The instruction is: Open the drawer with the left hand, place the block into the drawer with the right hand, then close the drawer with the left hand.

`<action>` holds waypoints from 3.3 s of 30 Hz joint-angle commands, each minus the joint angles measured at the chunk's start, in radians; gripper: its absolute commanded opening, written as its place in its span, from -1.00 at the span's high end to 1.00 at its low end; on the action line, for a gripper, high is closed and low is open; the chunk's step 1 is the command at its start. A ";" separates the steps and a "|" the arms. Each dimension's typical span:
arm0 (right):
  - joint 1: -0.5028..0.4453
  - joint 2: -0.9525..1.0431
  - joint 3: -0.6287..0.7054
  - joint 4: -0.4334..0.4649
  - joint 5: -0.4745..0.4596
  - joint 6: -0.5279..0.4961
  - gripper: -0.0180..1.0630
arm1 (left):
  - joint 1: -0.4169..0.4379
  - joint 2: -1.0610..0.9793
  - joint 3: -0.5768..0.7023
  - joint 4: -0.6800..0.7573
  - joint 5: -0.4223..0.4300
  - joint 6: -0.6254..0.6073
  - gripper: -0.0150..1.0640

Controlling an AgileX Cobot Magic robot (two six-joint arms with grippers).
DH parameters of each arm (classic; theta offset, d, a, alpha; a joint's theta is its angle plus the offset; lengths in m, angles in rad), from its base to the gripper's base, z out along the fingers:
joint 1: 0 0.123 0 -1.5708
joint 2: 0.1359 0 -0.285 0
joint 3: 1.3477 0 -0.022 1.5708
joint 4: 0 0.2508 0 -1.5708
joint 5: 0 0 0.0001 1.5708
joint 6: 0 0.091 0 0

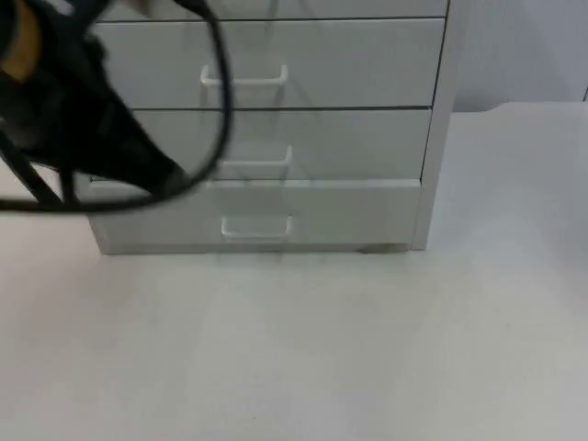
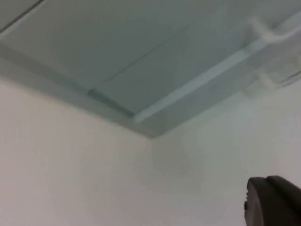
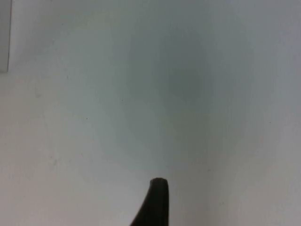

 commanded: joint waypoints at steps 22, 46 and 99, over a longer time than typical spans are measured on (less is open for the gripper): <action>-0.005 -0.013 0.004 0.006 -0.002 -0.013 -0.42 | 0.597 -0.202 0.004 -0.739 0.060 0.558 0.98; 0.187 -0.566 0.078 0.101 0.011 -0.146 -0.42 | 0.597 -0.767 0.111 -0.760 0.063 0.558 0.98; 0.185 -1.299 0.361 0.130 0.378 -0.160 -0.42 | 0.599 -1.359 0.321 -0.636 0.491 0.469 0.98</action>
